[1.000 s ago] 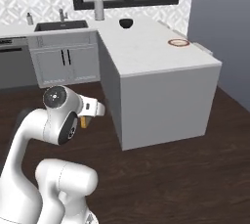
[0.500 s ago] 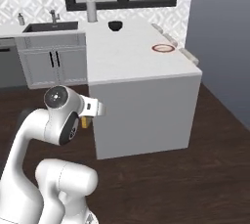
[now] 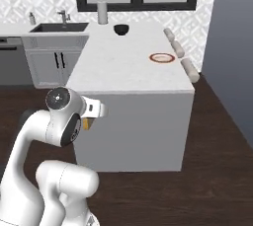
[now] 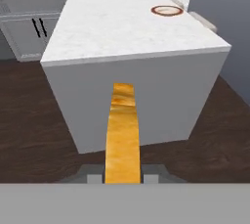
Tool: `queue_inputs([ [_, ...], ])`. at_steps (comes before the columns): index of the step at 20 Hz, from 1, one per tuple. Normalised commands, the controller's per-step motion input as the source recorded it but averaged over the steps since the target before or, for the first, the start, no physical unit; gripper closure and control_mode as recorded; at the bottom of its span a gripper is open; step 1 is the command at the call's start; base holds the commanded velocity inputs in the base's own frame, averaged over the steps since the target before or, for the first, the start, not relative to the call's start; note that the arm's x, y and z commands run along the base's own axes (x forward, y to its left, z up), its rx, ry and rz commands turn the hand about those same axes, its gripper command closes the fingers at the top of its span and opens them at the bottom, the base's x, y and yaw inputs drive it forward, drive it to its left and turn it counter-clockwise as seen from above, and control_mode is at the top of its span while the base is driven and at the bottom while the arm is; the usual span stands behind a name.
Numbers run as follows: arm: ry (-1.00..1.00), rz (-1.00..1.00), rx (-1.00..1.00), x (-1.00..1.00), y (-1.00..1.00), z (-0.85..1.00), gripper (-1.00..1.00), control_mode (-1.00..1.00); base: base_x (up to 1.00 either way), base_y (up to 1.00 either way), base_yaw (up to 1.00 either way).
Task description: Start the toaster. Once the lever pops up, take the bread to the plate on the dining counter.
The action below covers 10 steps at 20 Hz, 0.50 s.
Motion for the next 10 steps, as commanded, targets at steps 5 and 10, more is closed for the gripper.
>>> queue_inputs([
  [5, 0.0, 0.0, 0.0, 0.0, 0.0, 0.0, 1.0, 1.0, 0.4, -1.0, 0.3],
  [10, 0.0, 0.0, 0.0, 0.0, 0.0, 0.0, 1.0, 1.0, 0.67, -1.0, 0.33],
])
